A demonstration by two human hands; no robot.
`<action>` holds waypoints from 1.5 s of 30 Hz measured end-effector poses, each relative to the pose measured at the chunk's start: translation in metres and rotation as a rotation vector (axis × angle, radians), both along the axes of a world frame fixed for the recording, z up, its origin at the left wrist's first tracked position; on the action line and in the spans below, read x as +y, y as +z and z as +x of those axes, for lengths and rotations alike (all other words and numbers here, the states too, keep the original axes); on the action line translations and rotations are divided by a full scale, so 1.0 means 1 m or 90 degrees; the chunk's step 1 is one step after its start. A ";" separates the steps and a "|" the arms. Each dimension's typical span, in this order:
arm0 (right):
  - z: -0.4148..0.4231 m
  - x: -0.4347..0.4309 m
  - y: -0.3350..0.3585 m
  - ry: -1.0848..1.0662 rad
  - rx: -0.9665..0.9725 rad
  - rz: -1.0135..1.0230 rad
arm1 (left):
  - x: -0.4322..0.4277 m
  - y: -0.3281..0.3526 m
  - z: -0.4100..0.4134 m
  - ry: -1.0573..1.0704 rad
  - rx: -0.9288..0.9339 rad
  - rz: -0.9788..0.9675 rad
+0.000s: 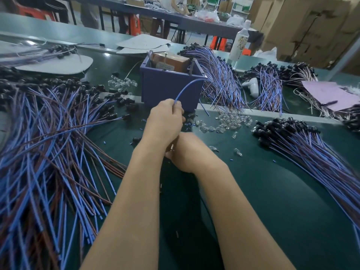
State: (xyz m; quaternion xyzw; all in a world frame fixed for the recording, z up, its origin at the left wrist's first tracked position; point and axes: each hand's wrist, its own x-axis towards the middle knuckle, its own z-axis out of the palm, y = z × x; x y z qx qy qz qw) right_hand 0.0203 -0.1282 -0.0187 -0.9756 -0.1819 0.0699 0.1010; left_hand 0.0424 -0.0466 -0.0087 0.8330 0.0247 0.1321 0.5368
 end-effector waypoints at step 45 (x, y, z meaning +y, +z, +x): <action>0.012 -0.070 0.006 -0.327 0.005 0.146 | 0.001 -0.012 0.014 0.117 0.071 -0.832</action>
